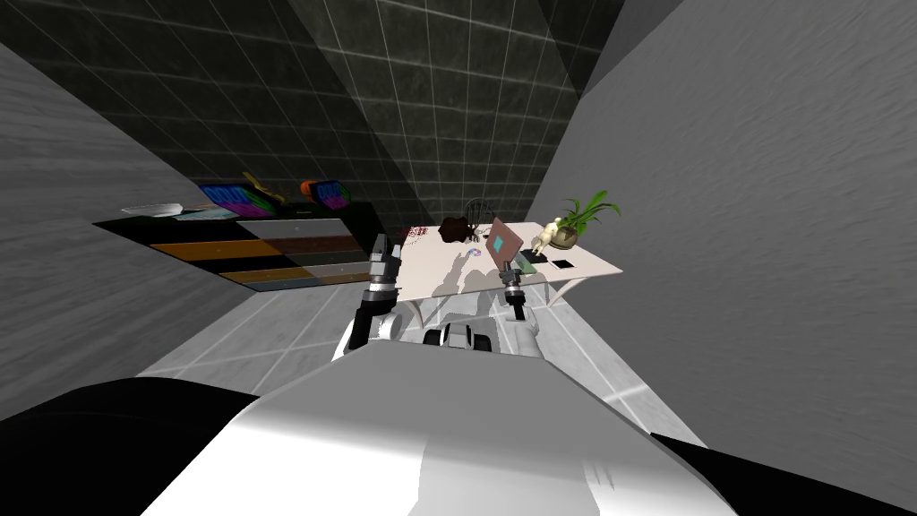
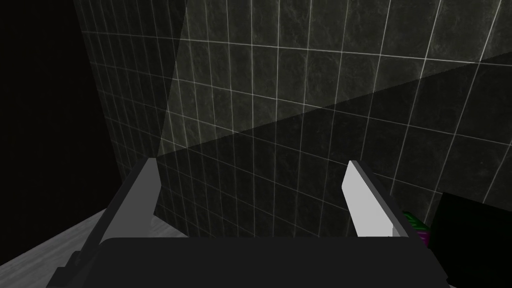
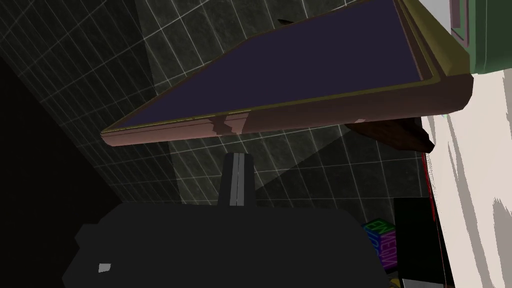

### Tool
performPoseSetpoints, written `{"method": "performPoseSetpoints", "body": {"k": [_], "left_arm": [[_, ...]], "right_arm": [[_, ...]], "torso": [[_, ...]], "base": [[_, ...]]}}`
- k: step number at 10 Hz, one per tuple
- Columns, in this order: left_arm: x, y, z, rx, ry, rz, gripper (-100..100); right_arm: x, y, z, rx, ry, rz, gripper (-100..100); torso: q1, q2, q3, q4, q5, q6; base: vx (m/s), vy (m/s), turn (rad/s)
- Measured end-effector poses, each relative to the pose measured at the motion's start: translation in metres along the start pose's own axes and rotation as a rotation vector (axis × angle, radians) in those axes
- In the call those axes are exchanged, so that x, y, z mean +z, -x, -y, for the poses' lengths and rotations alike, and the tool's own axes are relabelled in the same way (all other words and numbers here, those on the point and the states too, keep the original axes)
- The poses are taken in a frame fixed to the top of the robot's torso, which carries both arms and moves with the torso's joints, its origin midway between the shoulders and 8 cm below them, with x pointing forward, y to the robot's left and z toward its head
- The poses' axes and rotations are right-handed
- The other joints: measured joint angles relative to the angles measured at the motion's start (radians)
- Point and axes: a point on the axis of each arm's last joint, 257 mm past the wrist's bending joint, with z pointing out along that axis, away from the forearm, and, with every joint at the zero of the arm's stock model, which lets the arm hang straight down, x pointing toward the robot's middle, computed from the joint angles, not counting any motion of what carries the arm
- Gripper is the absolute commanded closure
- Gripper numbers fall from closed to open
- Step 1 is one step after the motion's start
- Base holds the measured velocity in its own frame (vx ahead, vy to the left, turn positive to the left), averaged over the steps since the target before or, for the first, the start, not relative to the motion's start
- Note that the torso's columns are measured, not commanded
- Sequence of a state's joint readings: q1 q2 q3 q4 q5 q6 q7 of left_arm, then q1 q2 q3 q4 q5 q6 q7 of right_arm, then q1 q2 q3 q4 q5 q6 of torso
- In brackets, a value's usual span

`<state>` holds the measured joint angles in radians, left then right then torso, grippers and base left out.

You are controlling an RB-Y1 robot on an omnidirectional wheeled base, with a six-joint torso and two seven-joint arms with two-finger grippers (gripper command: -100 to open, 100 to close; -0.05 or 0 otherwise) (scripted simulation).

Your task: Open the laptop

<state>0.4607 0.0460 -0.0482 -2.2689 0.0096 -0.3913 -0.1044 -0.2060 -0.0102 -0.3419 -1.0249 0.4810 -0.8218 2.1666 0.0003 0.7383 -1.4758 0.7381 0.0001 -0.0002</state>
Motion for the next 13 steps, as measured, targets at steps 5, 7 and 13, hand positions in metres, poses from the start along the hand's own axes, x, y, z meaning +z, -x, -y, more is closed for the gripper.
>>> {"method": "performPoseSetpoints", "body": {"k": [5,7,13], "left_arm": [[0.0,0.0,0.0,0.0,0.0,0.0,0],[0.0,0.0,0.0,0.0,0.0,0.0,0],[0.0,0.0,0.0,0.0,0.0,0.0,0]], "right_arm": [[0.002,-0.035,0.035,-0.095,0.012,0.012,-100],[0.007,-0.041,0.04,-0.057,0.005,-0.007,-100],[0.011,-0.025,0.016,0.095,-0.016,-0.048,-100]], "torso": [[-0.001,-0.001,0.0,0.0,0.0,0.001],[-0.001,-0.002,-0.001,0.0,0.0,0.001],[0.0,0.0,0.0,0.0,0.0,0.0]], "base": [[0.0,0.002,-0.014],[0.004,0.008,-0.054],[0.002,0.001,-0.008]]}}
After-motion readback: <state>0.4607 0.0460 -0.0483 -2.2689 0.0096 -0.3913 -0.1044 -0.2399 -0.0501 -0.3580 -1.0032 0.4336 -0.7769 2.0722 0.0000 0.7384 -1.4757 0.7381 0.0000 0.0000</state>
